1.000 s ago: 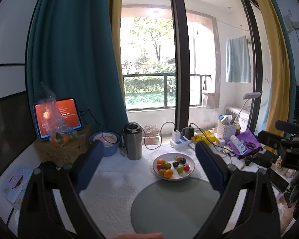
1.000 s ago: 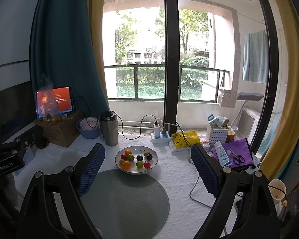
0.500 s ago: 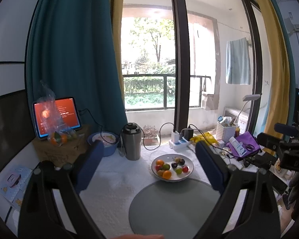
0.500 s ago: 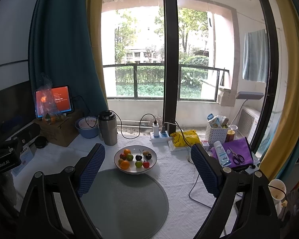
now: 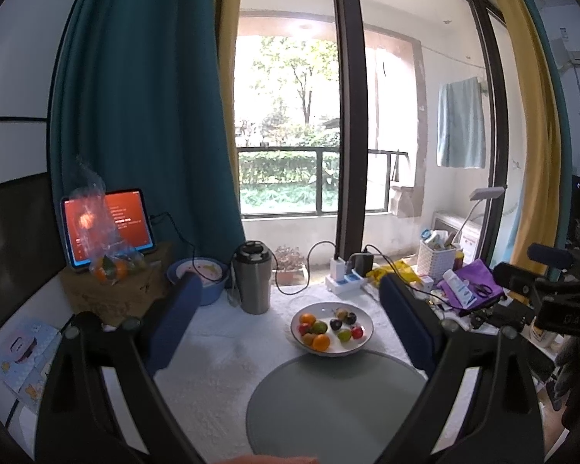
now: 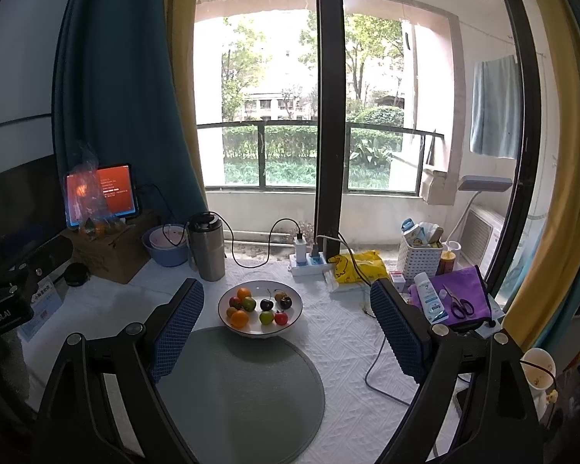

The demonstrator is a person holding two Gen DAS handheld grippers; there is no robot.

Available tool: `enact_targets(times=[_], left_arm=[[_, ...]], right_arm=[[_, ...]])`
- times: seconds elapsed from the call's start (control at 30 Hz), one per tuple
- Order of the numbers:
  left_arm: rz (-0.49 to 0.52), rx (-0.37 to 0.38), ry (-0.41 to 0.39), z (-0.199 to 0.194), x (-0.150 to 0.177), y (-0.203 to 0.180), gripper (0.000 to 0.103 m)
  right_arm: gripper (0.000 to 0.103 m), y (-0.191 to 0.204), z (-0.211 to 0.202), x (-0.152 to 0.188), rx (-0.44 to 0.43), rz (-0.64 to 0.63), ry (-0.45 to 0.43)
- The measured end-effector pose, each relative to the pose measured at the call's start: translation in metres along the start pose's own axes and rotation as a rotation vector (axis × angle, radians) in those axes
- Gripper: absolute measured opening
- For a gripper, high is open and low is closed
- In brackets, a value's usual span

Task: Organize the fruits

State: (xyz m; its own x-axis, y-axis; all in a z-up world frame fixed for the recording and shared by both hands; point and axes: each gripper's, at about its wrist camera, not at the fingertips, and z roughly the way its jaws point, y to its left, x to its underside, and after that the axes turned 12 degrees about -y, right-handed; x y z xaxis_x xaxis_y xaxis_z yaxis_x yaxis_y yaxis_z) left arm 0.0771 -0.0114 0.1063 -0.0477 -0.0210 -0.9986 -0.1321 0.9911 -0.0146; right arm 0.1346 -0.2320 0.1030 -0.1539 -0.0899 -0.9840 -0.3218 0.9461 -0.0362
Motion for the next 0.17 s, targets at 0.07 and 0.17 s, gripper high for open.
enact_targets(times=[0.07,0.17], left_arm=[[-0.004,-0.004,-0.003,0.0019,0.0011,0.001,0.094],[-0.009,-0.006,-0.003,0.0063,0.0035,0.001,0.094]], right_arm=[[0.09,-0.0015,0.0029,0.0009,0.0,-0.001,0.004],[0.09,-0.0014,0.0095,0.0022,-0.003,-0.006,0.011]])
